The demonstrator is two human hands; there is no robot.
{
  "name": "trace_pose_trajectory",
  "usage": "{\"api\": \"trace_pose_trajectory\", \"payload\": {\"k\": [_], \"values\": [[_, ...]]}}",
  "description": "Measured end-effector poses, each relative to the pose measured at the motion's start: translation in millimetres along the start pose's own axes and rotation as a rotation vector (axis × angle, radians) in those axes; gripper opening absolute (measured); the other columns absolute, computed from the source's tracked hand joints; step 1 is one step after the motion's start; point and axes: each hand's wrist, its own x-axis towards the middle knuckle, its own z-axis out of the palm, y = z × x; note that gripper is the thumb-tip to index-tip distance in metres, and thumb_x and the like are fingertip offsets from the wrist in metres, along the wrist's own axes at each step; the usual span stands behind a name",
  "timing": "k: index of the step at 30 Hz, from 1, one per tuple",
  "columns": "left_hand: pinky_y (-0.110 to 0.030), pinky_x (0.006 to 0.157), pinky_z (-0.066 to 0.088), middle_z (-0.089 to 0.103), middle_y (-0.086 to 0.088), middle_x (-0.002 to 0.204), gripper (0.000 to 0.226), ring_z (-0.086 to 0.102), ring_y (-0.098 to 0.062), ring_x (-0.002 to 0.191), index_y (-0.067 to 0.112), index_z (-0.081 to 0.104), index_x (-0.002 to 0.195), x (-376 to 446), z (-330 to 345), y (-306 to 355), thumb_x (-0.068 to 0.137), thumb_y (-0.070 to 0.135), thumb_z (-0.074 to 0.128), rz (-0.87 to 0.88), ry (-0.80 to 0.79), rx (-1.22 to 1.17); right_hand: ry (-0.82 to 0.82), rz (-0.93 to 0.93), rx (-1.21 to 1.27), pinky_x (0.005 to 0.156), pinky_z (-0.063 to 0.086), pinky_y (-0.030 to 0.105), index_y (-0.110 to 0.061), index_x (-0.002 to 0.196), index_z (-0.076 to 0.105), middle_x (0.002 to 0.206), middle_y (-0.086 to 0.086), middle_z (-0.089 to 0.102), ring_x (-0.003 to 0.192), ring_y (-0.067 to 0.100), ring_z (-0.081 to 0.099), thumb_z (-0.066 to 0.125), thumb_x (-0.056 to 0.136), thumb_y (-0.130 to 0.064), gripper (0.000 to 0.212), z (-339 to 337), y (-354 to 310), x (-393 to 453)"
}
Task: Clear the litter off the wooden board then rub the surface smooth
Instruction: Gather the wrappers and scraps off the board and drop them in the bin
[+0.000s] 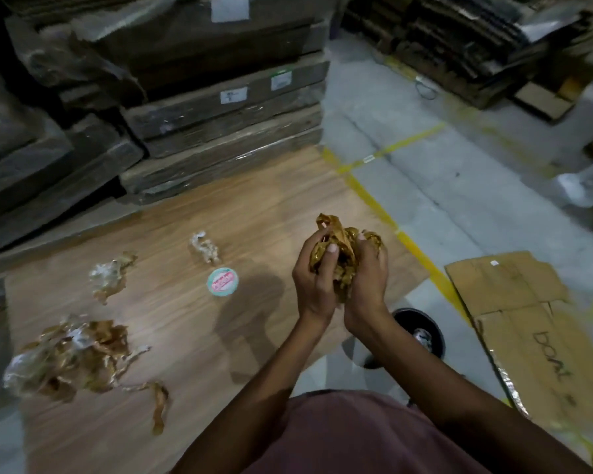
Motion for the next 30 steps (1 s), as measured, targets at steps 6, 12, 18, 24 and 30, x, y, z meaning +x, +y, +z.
{"api": "trace_pose_trajectory", "payload": {"k": [6,12,18,24,30], "values": [[-0.033,0.099,0.053,0.071,0.002,0.127,0.041,0.065,-0.014,0.12,0.012,0.068,0.129,-40,107,-15,0.096,0.034,0.058,-0.046,-0.093,-0.016,0.096,-0.071,0.031,0.069,0.057,0.028,-0.006,0.123,0.06,0.099,0.006,0.07,0.085,0.012,0.072,0.054,0.103,-0.021,0.026,-96,-48,42],[-0.029,0.099,0.052,0.068,-0.002,0.131,0.031,0.063,-0.014,0.123,0.021,0.067,0.127,-65,187,-38,0.1,0.029,0.053,-0.097,-0.31,0.011,0.243,-0.069,0.092,0.081,0.06,0.042,-0.003,0.122,0.061,0.106,0.018,0.068,0.095,0.027,0.072,0.054,0.102,-0.02,0.027,-176,-75,80],[-0.044,0.108,0.049,0.067,0.01,0.129,0.03,0.061,-0.012,0.126,0.044,0.067,0.118,-70,235,-67,0.102,0.037,0.043,-0.211,-0.498,0.045,0.347,0.01,0.193,0.067,0.059,0.032,-0.007,0.124,0.059,0.1,0.008,0.069,0.084,0.018,0.072,0.053,0.104,-0.023,0.027,-226,-74,120],[-0.048,0.109,0.048,0.065,0.0,0.136,0.035,0.059,-0.016,0.128,0.038,0.066,0.12,-64,281,-115,0.094,0.051,0.046,-0.399,-0.679,0.149,0.488,0.095,0.244,0.069,0.059,0.034,-0.006,0.129,0.058,0.104,0.008,0.07,0.086,0.018,0.073,0.054,0.104,-0.027,0.032,-269,-61,167],[-0.036,0.106,0.051,0.067,-0.001,0.133,0.041,0.062,-0.015,0.125,0.019,0.067,0.131,-47,341,-186,0.098,0.039,0.052,-0.62,-0.84,0.279,0.535,0.177,0.27,0.084,0.061,0.048,-0.004,0.131,0.057,0.119,0.019,0.07,0.102,0.032,0.073,0.064,0.092,-0.038,0.052,-331,-30,243]]}}
